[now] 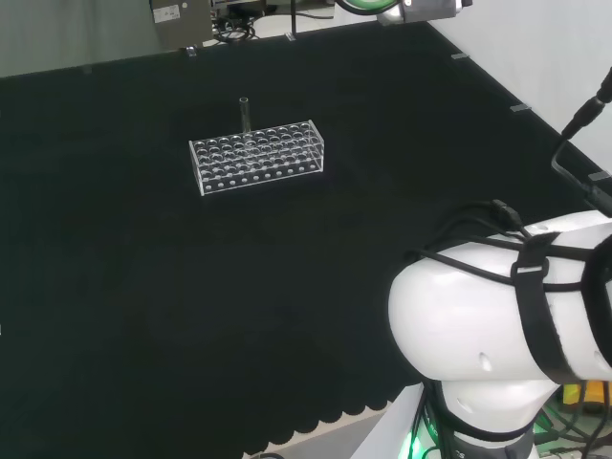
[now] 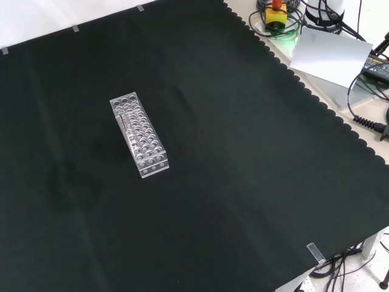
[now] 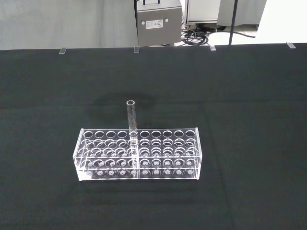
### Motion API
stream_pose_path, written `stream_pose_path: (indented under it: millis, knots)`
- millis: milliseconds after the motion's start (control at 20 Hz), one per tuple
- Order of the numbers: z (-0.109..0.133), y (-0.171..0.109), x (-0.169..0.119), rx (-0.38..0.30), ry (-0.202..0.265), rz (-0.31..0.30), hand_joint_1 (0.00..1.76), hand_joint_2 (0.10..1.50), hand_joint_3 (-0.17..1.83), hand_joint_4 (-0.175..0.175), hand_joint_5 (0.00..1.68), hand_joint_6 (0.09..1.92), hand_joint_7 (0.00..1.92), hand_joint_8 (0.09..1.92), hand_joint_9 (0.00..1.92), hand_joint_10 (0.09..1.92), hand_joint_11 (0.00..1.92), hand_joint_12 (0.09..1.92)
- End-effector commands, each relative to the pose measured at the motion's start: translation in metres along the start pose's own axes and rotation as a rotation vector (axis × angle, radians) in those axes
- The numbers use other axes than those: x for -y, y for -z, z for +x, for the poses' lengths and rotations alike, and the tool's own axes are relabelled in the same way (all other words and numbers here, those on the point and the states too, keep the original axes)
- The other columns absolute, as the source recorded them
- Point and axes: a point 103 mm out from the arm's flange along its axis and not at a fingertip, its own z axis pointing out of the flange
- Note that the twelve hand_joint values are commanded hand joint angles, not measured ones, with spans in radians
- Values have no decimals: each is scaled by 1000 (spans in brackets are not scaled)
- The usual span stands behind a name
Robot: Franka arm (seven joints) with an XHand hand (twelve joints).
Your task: Pick up the test tube.
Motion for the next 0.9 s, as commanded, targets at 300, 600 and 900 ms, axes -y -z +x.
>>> stream_pose_path:
  millis: [300,600,900]
  knots:
    - [3,-10,-12,11,30,21,504,1059,-106,-48,9,87,2,327,2,526,1,1314]
    - [16,-18,-44,-5,89,14,568,1042,-113,-55,45,87,0,463,0,708,0,1400]
    - [24,-26,-81,-24,110,14,719,1024,-163,-82,163,87,33,793,34,954,0,1549]
